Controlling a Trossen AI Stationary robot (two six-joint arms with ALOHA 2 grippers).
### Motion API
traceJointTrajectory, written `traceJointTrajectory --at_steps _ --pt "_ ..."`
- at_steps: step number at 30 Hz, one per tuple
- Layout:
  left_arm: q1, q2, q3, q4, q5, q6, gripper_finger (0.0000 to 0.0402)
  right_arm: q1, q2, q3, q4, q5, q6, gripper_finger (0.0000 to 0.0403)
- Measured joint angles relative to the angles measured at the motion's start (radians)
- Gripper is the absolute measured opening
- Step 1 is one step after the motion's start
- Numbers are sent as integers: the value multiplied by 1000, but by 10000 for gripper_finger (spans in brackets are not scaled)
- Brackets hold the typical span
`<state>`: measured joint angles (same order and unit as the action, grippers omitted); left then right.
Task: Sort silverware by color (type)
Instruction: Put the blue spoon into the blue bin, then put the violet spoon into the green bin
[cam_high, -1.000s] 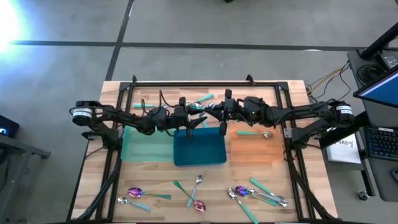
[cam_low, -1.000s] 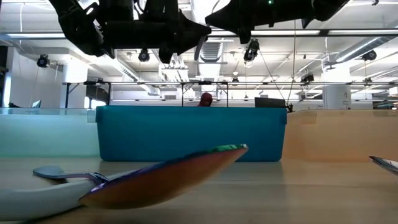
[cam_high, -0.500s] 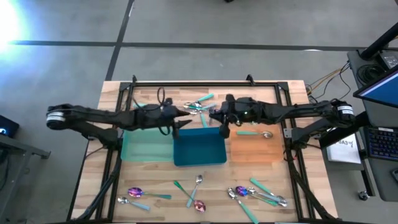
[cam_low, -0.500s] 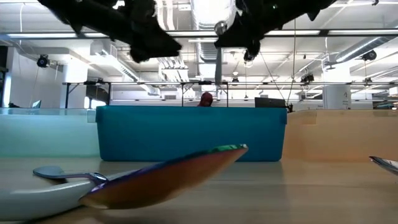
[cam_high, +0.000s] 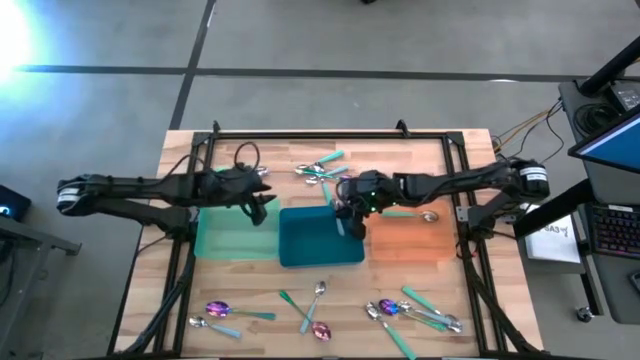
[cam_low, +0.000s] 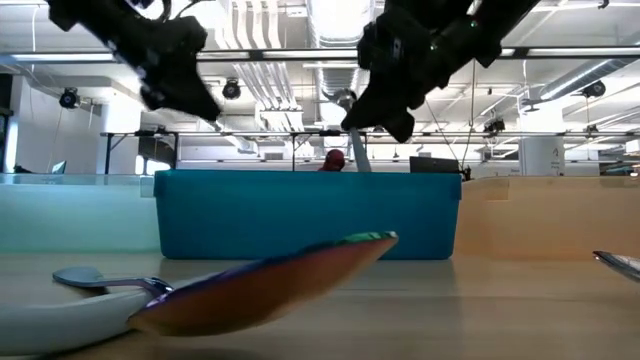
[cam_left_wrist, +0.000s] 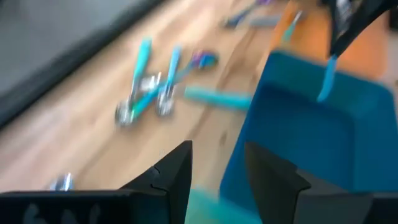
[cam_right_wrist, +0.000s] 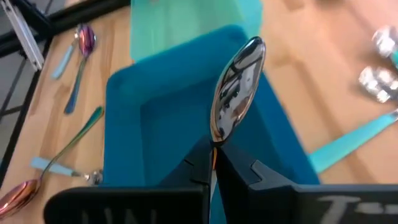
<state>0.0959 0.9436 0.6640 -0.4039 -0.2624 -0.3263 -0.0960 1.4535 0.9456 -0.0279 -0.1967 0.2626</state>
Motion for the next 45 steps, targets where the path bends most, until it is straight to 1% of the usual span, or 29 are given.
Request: traceJointTrajectory --at_steps 3,6,10,16,21,24,27,31,34,36,39,41,45 --pt "-1 -8 0 -130 39 -78 130 4 21 0 2 -38 17 8" --pt "-1 -8 0 -208 134 -127 130 9 42 0 -3 -81 29 8" --pt "-2 -1 0 -223 235 -138 130 23 69 3 -33 -95 47 8" --pt "-2 3 0 -237 313 -138 130 44 104 23 -40 -94 41 9" --pt "-2 3 0 -243 315 -138 130 45 112 56 -42 -92 28 23" --pt "-2 3 0 -242 318 -137 130 44 112 76 -46 -92 21 47" --pt "-2 3 0 -242 318 -129 130 45 112 100 -69 -92 12 80" --pt "-2 3 0 -224 316 -95 130 45 111 140 -139 -91 -7 121" --pt "-2 11 0 -148 296 -54 130 39 111 196 -242 -87 -46 137" --pt "-1 26 0 -76 290 -27 130 37 110 238 -320 -35 -77 140" --pt "0 67 0 34 262 35 130 36 110 289 -433 88 -152 138" --pt "5 107 0 98 223 87 130 30 110 318 -498 150 -184 135" --pt "42 204 12 175 128 204 130 1 110 364 -629 231 -220 129"
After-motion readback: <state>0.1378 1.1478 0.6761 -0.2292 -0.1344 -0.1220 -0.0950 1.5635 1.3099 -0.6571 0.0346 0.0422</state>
